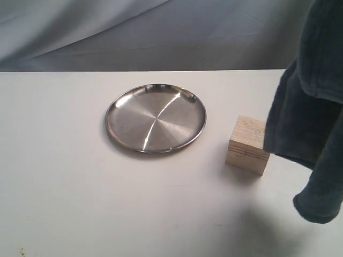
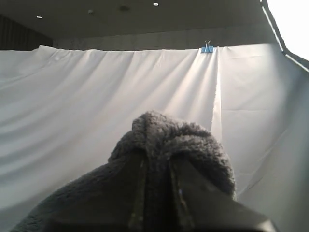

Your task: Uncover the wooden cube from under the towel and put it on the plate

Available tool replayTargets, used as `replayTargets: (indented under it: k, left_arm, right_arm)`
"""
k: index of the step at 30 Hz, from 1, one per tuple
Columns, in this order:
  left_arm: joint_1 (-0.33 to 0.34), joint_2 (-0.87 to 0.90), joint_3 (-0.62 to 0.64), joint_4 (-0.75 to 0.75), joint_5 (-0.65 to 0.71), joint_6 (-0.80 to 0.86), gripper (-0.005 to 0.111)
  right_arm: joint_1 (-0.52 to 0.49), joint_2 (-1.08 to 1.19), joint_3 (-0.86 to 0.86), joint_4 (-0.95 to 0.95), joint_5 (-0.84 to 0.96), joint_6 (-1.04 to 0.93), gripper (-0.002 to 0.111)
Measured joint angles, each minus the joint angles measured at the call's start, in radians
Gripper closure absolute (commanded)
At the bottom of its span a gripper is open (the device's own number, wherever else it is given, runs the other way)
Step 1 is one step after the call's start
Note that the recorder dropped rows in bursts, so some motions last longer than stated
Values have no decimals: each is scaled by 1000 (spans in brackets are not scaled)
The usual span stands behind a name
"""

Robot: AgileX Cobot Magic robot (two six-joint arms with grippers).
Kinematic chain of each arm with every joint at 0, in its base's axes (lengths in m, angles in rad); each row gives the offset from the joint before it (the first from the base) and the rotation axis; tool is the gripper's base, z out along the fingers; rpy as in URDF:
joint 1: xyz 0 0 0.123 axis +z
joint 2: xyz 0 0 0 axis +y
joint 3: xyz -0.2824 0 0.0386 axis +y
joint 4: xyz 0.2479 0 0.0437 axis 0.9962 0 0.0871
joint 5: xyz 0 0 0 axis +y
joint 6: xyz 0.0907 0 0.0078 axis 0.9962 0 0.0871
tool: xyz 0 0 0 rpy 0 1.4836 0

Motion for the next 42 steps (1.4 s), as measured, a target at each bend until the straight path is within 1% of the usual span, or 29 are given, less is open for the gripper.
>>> replayTargets:
  k: [5,10,14,16,19,22,25,28,32,33,37,42]
  left_arm:
    - [0,0,0,0,0,0,106]
    - [0,0,0,0,0,0,106]
    - [0,0,0,0,0,0,106]
    - [0,0,0,0,0,0,106]
    - [0,0,0,0,0,0,106]
    - [0,0,0,0,0,0,106]
    - [0,0,0,0,0,0,106]
    - [0,0,0,0,0,0,106]
    - [0,0,0,0,0,0,106]
    - [0,0,0,0,0,0,106]
    - [0,0,0,0,0,0,106]
    - [0,0,0,0,0,0,106]
  right_arm:
    - [0,0,0,-73,-2,-17,108]
    - [0,2,0,-84,12,-34,108]
    - [0,2,0,-84,133,-37,108]
    - [0,5,0,-84,253,-37,108]
    - [0,16,0,-63,340,-37,108]
    - [0,39,0,5,409,-37,108]
    - [0,77,0,112,466,-49,108]
    - [0,149,0,295,571,-204,108]
    - [1,243,0,579,793,-484,108]
    - [1,258,0,617,812,-520,108]
    - [1,289,0,606,849,-520,108]
    - [1,331,0,481,1039,-512,108]
